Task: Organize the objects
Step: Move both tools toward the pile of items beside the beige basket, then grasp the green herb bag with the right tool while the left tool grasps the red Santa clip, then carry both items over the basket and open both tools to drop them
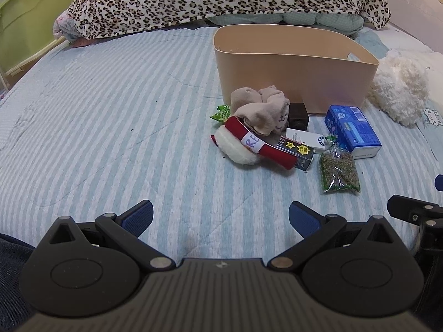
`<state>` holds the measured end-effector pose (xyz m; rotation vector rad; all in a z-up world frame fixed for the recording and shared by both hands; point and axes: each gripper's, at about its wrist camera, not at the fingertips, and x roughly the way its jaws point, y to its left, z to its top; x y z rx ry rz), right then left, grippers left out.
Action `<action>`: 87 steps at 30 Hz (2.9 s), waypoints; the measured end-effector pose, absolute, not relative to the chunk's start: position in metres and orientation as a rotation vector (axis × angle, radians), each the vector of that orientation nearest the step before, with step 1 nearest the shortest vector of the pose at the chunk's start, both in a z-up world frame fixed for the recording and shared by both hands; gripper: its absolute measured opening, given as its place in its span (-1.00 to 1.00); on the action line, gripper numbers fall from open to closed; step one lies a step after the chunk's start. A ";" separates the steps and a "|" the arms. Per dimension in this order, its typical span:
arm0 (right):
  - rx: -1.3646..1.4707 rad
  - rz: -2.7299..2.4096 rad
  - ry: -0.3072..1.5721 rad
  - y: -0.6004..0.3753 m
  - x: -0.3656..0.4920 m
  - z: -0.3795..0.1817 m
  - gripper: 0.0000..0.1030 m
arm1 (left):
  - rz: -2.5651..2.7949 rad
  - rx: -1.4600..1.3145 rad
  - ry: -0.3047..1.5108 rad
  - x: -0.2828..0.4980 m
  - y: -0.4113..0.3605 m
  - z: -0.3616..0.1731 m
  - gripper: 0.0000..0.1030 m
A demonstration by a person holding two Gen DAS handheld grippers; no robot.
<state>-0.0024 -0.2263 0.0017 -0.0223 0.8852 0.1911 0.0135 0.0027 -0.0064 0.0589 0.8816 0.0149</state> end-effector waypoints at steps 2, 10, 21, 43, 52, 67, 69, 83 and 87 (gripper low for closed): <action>-0.017 0.197 0.885 -0.224 0.003 0.001 1.00 | 0.021 0.054 0.880 0.017 0.004 -0.007 1.00; -0.033 0.212 0.898 -0.216 0.022 -0.007 1.00 | 0.016 0.067 0.882 0.035 0.002 -0.012 1.00; -0.042 0.226 0.935 -0.205 0.059 -0.024 1.00 | 0.020 0.077 0.861 0.070 0.002 -0.018 1.00; -0.031 0.239 1.067 -0.191 0.105 -0.080 0.90 | -0.002 -0.080 1.009 0.150 0.006 -0.071 1.00; -0.055 0.263 1.017 -0.191 0.095 -0.076 0.10 | -0.104 -0.161 0.994 0.139 0.011 -0.064 0.20; 0.025 0.312 0.986 -0.202 0.076 -0.051 -0.33 | -0.092 -0.182 0.946 0.107 0.029 -0.038 -0.16; 0.028 0.306 0.961 -0.203 0.073 -0.047 -0.33 | -0.089 -0.192 0.931 0.103 0.032 -0.031 -0.16; 0.077 0.282 0.800 -0.227 0.077 0.014 -0.34 | -0.083 -0.153 0.741 0.090 0.044 0.050 -0.16; 0.111 0.284 0.751 -0.235 0.093 0.037 -0.34 | -0.091 -0.118 0.688 0.105 0.035 0.073 -0.16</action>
